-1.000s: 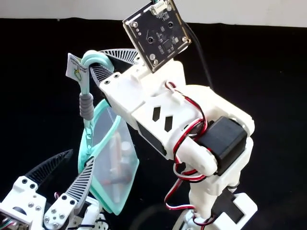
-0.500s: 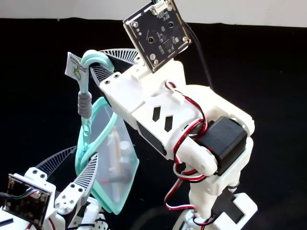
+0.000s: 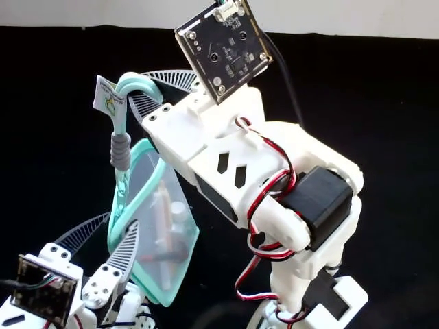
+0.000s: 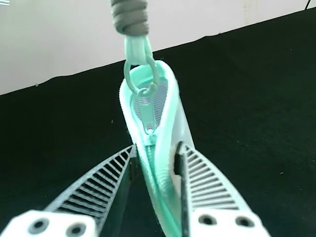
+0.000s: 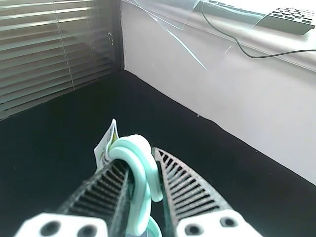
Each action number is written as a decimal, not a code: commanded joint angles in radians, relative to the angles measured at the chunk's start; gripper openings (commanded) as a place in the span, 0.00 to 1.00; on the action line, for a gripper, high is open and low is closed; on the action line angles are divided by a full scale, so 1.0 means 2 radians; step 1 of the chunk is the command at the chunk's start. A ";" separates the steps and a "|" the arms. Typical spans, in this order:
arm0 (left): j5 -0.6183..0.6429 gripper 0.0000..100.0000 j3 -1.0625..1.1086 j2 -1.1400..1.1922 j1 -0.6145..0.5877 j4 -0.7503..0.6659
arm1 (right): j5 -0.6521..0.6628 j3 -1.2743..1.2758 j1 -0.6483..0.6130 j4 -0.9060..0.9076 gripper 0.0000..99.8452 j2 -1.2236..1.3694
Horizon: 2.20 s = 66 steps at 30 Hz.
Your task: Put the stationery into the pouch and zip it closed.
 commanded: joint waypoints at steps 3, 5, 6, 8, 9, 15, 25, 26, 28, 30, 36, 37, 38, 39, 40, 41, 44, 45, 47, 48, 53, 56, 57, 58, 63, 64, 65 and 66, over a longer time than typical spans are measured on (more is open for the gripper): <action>-0.004 0.01 0.007 -0.001 -0.006 0.008 | 0.005 -0.015 0.008 -0.002 0.01 -0.003; -0.005 0.01 0.007 -0.001 -0.006 0.008 | 0.005 -0.015 0.008 0.004 0.01 -0.003; -0.005 0.01 0.007 -0.001 -0.006 0.008 | 0.005 -0.015 0.009 0.005 0.01 -0.003; -0.005 0.01 0.007 -0.002 -0.006 0.009 | 0.006 -0.015 0.023 0.006 0.01 -0.006; -0.005 0.01 0.007 -0.002 -0.006 0.009 | 0.007 -0.015 0.037 0.006 0.01 -0.006; -0.045 0.01 0.008 -0.002 -0.006 0.011 | 0.007 -0.015 0.150 0.005 0.01 -0.003; -0.047 0.01 0.012 -0.033 -0.007 0.011 | 0.007 -0.010 0.290 0.003 0.01 -0.001; -0.047 0.01 0.013 -0.033 -0.007 0.011 | 0.007 -0.010 0.301 0.003 0.01 -0.001; -0.047 0.01 0.027 -0.037 -0.007 0.011 | 0.008 -0.010 0.324 0.003 0.01 -0.001; -0.047 0.01 0.040 -0.039 -0.010 0.011 | 0.008 -0.010 0.351 0.000 0.01 0.000; -0.047 0.01 0.041 -0.039 -0.025 0.011 | 0.018 0.017 0.452 -0.036 0.01 0.030; -0.047 0.01 0.041 -0.039 -0.025 0.011 | 0.023 0.026 0.462 -0.036 0.01 0.041; -0.047 0.01 0.041 -0.039 -0.025 0.011 | 0.025 0.033 0.469 -0.035 0.01 0.051; -0.047 0.01 0.041 -0.039 -0.025 0.011 | 0.025 0.037 0.474 -0.033 0.01 0.060; -0.047 0.01 0.042 -0.039 -0.025 0.011 | 0.025 0.043 0.478 -0.033 0.01 0.069; -0.047 0.01 0.042 -0.039 -0.025 0.011 | 0.025 0.046 0.484 -0.033 0.01 0.078; -0.047 0.01 0.042 -0.039 -0.025 0.011 | 0.025 0.046 0.501 -0.031 0.01 0.104; -0.047 0.01 0.042 -0.039 -0.025 0.011 | 0.025 0.046 0.507 -0.027 0.01 0.114; -0.047 0.01 0.043 -0.039 -0.025 0.011 | 0.025 0.046 0.509 -0.007 0.01 0.132; -0.047 0.01 0.043 -0.039 -0.025 0.011 | 0.025 0.046 0.509 0.007 0.01 0.141; -0.047 0.01 0.043 -0.038 -0.025 0.011 | 0.022 0.046 0.498 0.076 0.01 0.183; -0.047 0.01 0.043 -0.038 -0.025 0.011 | 0.021 0.046 0.479 0.112 0.01 0.204; -0.047 0.01 0.043 -0.038 -0.025 0.011 | 0.021 0.046 0.474 0.112 0.01 0.208; -0.047 0.01 0.043 -0.038 -0.025 0.011 | 0.021 0.046 0.468 0.112 0.01 0.211; -0.047 0.01 0.043 -0.038 -0.026 0.011 | 0.021 0.046 0.422 0.112 0.03 0.213; -0.047 0.01 0.043 -0.038 -0.026 0.011 | 0.021 0.047 0.414 0.112 0.06 0.213; -0.047 0.01 0.043 -0.038 -0.026 0.011 | 0.021 0.050 0.406 0.112 0.09 0.212; -0.047 0.01 0.043 -0.038 -0.026 0.011 | 0.021 0.059 0.399 0.112 0.12 0.211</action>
